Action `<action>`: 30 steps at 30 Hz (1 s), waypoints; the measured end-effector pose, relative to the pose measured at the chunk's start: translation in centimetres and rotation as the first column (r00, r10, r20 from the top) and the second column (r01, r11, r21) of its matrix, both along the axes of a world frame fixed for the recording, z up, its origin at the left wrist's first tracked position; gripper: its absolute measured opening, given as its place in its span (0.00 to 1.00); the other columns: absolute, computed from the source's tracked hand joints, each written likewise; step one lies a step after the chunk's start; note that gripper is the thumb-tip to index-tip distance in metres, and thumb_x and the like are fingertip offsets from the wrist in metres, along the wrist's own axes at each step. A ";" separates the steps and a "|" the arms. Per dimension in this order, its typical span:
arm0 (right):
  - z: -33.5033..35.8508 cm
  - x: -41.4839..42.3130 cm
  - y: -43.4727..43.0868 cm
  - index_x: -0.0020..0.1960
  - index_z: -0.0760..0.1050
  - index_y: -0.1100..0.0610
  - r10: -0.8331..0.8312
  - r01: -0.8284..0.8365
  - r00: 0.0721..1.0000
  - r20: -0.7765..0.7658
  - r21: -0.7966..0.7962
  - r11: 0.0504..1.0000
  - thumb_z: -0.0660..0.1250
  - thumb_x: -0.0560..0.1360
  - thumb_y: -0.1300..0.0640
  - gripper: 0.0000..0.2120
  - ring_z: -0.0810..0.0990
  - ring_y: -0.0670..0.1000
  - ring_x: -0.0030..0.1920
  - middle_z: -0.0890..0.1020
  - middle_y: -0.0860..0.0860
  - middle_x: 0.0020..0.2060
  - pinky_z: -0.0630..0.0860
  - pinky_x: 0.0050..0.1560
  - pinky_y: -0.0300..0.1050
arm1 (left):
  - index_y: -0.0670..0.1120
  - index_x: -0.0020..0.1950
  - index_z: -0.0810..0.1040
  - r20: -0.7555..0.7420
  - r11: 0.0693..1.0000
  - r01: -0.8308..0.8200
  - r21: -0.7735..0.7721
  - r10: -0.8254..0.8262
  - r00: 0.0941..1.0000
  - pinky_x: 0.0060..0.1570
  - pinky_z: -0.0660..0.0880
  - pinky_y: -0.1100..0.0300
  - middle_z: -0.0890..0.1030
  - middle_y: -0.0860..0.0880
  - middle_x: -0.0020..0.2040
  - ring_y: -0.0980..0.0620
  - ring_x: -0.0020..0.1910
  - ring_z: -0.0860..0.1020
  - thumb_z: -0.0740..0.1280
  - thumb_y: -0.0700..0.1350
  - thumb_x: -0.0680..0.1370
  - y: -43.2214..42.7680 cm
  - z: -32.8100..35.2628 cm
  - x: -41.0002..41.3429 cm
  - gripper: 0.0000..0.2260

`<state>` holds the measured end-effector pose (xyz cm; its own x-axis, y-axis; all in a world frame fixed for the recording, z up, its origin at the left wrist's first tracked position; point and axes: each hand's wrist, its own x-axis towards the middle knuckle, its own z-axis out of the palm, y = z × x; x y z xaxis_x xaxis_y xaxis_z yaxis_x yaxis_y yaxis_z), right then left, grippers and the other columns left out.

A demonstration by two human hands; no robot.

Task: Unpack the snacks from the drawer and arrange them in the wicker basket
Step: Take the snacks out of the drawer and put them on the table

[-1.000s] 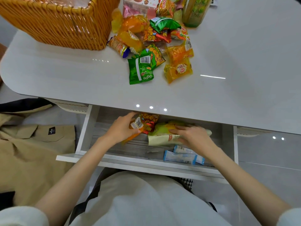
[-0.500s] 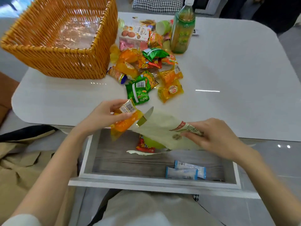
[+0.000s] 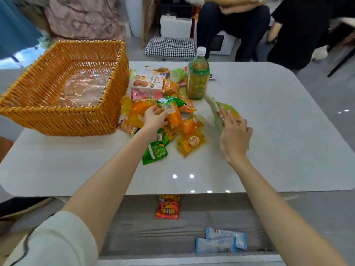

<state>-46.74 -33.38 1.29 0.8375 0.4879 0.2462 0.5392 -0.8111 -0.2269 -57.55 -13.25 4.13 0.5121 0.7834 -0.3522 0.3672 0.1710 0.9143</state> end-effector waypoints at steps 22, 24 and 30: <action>0.3 -10.0 -8.5 0.49 0.79 0.45 0.418 -0.466 0.667 -0.617 0.093 0.880 0.65 0.77 0.46 0.06 0.78 0.39 0.39 0.81 0.39 0.38 0.77 0.43 0.40 | 0.55 0.61 0.77 -0.198 0.704 0.705 0.092 -0.680 0.706 0.54 0.75 0.67 0.81 0.58 0.54 0.62 0.52 0.79 0.64 0.48 0.80 -7.7 -3.7 -16.5 0.10; -1.6 -11.2 -10.4 0.52 0.78 0.43 0.366 -0.542 0.615 -0.698 -0.037 0.840 0.63 0.78 0.45 0.07 0.79 0.40 0.42 0.81 0.38 0.42 0.76 0.44 0.40 | 0.56 0.62 0.75 -0.309 0.626 0.779 -0.050 -0.751 0.583 0.59 0.72 0.67 0.79 0.59 0.59 0.62 0.58 0.77 0.64 0.50 0.80 -8.6 -6.0 -17.6 0.11; -10.7 -11.8 -13.8 0.68 0.68 0.54 0.163 -0.647 0.664 -0.730 -0.451 0.615 0.65 0.76 0.51 0.22 0.71 0.56 0.62 0.72 0.54 0.63 0.71 0.55 0.49 | 0.49 0.77 0.55 -0.579 0.667 0.725 -0.173 -0.664 0.473 0.73 0.49 0.49 0.59 0.45 0.77 0.39 0.76 0.52 0.64 0.59 0.76 -12.0 -15.2 -16.2 0.35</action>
<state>-58.55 -47.17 -9.36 0.3322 0.6267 -0.7049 0.7977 -0.5855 -0.1446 -73.72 -25.27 -11.06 0.6334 0.3020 -0.7125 0.7559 -0.4387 0.4860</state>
